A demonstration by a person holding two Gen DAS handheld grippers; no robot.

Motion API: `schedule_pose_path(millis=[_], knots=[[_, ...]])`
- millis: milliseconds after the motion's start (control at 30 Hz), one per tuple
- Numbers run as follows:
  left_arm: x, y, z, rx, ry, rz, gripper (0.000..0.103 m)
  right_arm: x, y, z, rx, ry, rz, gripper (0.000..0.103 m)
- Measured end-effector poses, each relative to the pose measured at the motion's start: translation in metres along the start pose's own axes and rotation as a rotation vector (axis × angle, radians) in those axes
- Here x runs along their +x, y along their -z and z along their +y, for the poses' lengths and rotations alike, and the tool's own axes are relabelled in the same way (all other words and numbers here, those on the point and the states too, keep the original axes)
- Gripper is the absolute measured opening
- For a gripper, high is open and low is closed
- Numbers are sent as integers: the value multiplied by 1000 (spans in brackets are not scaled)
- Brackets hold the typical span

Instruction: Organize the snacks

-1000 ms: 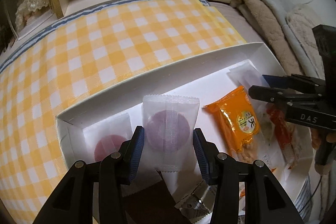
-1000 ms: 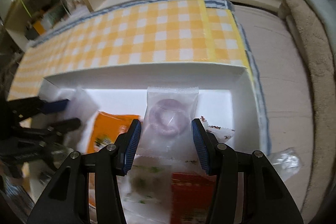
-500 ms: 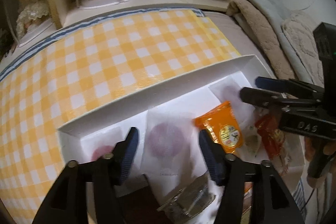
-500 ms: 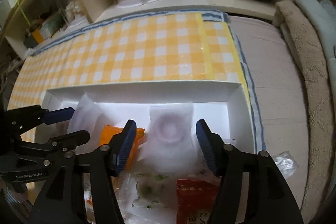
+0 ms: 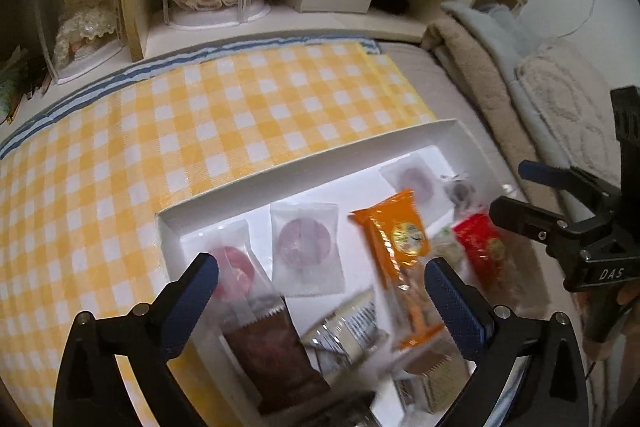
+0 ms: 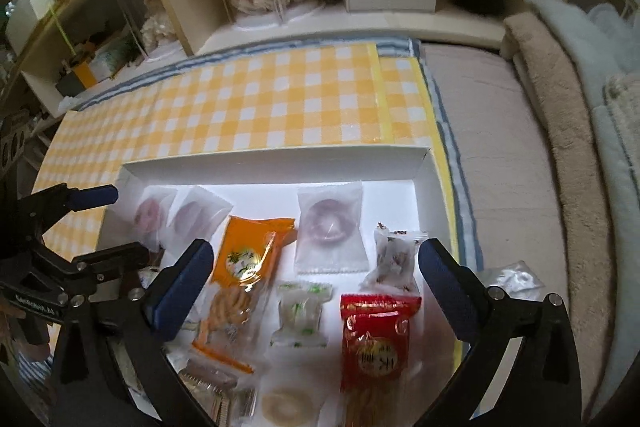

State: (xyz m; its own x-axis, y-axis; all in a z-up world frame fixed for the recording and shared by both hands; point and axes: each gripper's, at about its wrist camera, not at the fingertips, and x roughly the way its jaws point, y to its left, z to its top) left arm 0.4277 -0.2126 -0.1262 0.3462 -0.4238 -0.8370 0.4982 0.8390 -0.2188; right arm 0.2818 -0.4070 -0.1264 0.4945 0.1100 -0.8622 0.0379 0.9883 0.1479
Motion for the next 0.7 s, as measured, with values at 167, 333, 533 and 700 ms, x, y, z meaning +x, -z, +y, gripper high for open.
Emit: schedule_pose_path(millis=[167, 333, 533, 700], knots=[[-46, 11, -6, -15, -4, -57, 103, -34, 6, 9, 10, 6, -39, 103], [-98, 30, -12, -31, -33, -105, 103, -68, 17, 23, 14, 10, -67, 103], [-157, 64, -26, -30, -76, -159, 103, -109, 37, 39, -4, 30, -120, 103], [-199, 100, -44, 23, -154, -216, 103, -140, 57, 54, -18, 59, -170, 103]])
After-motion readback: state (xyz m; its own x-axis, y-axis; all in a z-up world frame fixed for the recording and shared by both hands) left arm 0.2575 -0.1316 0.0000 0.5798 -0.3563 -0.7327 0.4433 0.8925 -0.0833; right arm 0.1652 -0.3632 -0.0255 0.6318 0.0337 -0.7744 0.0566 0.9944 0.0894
